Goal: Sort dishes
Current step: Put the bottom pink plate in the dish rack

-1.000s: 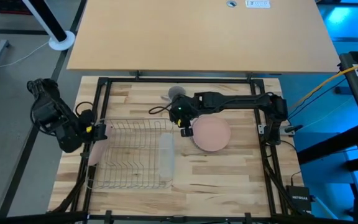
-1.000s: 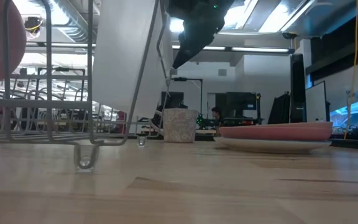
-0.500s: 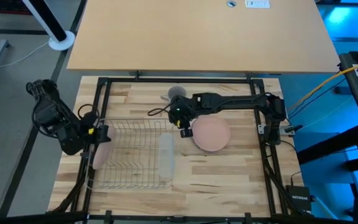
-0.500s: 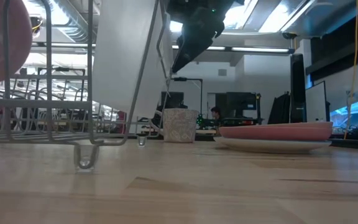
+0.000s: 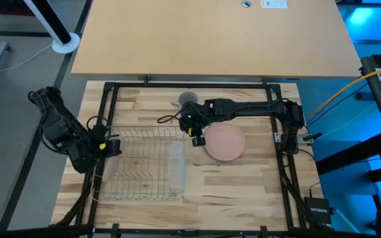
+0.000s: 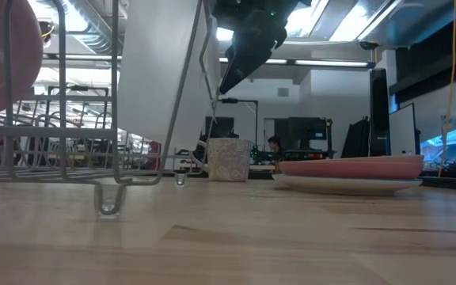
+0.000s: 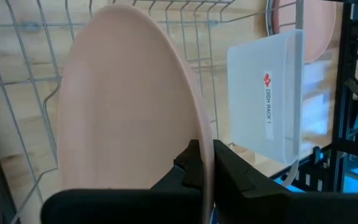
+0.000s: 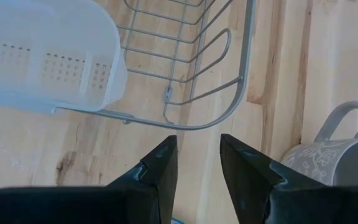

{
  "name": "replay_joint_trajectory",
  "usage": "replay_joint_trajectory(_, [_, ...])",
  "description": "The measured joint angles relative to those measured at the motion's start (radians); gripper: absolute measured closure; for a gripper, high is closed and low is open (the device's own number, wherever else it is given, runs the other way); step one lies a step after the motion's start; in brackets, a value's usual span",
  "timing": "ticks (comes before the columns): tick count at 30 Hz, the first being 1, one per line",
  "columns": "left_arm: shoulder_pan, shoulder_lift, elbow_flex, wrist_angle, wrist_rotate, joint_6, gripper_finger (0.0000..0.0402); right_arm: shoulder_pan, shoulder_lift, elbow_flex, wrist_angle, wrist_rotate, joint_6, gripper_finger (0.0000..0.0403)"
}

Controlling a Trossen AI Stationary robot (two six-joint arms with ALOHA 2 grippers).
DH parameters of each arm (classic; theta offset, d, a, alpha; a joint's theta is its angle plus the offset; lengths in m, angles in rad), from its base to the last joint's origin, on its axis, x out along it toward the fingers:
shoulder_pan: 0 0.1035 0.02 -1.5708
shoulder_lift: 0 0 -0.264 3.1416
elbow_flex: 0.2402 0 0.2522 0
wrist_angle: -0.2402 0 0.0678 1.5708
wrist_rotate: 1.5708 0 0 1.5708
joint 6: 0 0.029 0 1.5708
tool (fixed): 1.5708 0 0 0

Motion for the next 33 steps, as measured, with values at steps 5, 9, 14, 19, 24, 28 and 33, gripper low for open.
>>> replay_joint_trajectory(5, [0.000,0.048,0.003,0.001,-0.011,-0.002,0.0400,0.000,0.000,0.000,-0.015,0.000,-0.003,0.0276])
replay_joint_trajectory(9, [0.000,0.081,0.005,-0.004,-0.019,-0.005,0.0400,0.000,0.000,0.000,-0.020,0.000,-0.007,0.0276])
replay_joint_trajectory(14, [0.000,0.109,0.005,-0.010,-0.022,-0.005,0.0397,0.000,0.000,0.000,-0.023,0.000,-0.004,0.0276])
replay_joint_trajectory(19, [-0.001,0.111,0.004,-0.015,-0.025,-0.006,0.0399,0.007,0.000,0.000,-0.022,-0.003,0.000,0.0276])
replay_joint_trajectory(24, [-0.001,0.110,0.002,0.000,-0.022,0.017,0.0388,0.023,0.000,0.000,-0.018,-0.011,-0.021,0.0276])
replay_joint_trajectory(28, [-0.001,0.111,0.001,0.006,-0.025,0.022,0.0375,0.036,0.000,0.000,-0.014,-0.019,-0.022,0.0276])
replay_joint_trajectory(33, [-0.002,0.111,0.000,-0.001,-0.016,0.026,0.0371,0.047,0.000,0.000,0.007,-0.019,-0.023,0.0276])
